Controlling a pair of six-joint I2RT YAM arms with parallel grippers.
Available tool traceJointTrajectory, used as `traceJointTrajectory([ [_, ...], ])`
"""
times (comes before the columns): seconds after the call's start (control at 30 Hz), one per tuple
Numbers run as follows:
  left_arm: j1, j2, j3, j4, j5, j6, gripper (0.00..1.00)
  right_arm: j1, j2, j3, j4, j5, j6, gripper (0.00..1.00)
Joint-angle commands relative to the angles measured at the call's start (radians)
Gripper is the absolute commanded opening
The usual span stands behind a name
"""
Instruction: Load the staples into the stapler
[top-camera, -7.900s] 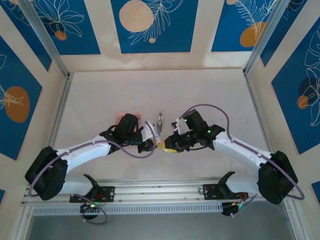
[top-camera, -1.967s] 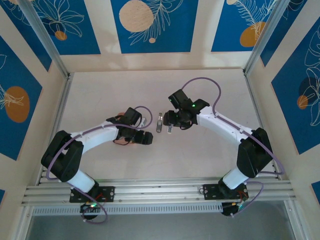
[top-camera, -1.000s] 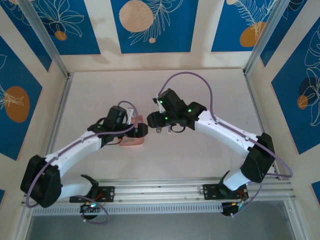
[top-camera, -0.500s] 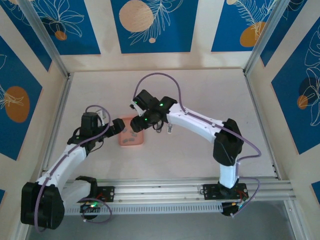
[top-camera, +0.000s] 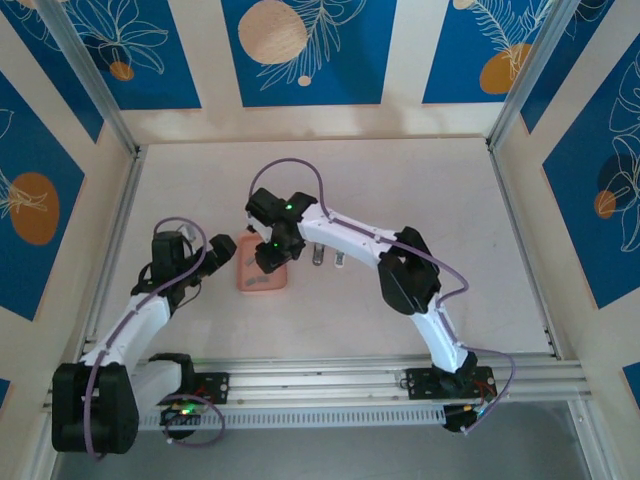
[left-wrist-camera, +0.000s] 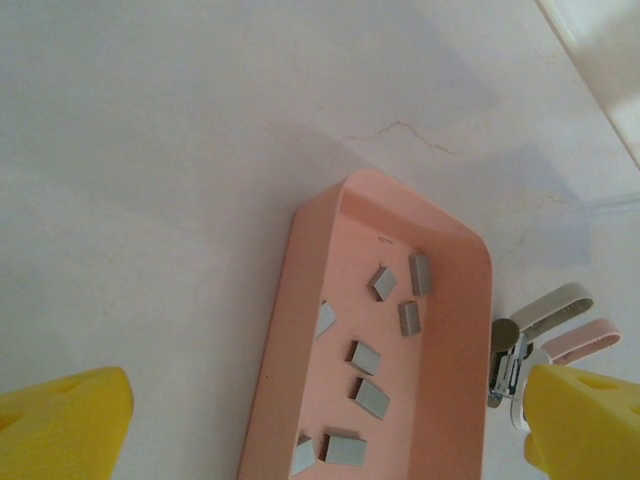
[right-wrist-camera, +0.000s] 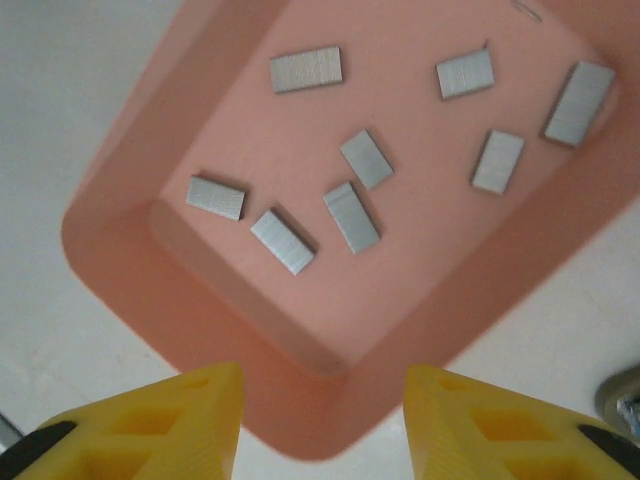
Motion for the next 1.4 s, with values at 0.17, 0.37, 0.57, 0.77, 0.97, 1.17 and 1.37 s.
traceJointTrajectory([
  [0.17, 0.032, 0.017, -0.016, 0.054, 0.002, -0.050, 1.00, 0.007, 0.132, 0.187, -0.095, -0.076, -0.079, 0.45],
  [0.37, 0.038, 0.022, -0.026, 0.068, 0.008, -0.062, 1.00, 0.006, 0.234, 0.294, -0.156, -0.012, -0.093, 0.41],
  [0.57, 0.044, 0.025, -0.027, 0.073, 0.011, -0.065, 1.00, 0.008, 0.302, 0.358, -0.177, -0.004, -0.106, 0.41],
  [0.77, 0.045, 0.029, -0.030, 0.087, 0.011, -0.070, 1.00, 0.008, 0.333, 0.375, -0.181, 0.009, -0.092, 0.37],
  [0.97, 0.045, 0.030, -0.038, 0.094, 0.011, -0.074, 1.00, 0.013, 0.355, 0.378, -0.191, 0.020, -0.091, 0.37],
  [1.17, 0.046, 0.028, -0.039, 0.095, 0.013, -0.070, 1.00, 0.015, 0.381, 0.394, -0.192, 0.043, -0.085, 0.32],
  [1.37, 0.045, 0.021, -0.043, 0.090, 0.014, -0.068, 1.00, 0.020, 0.407, 0.393, -0.208, 0.100, -0.065, 0.25],
])
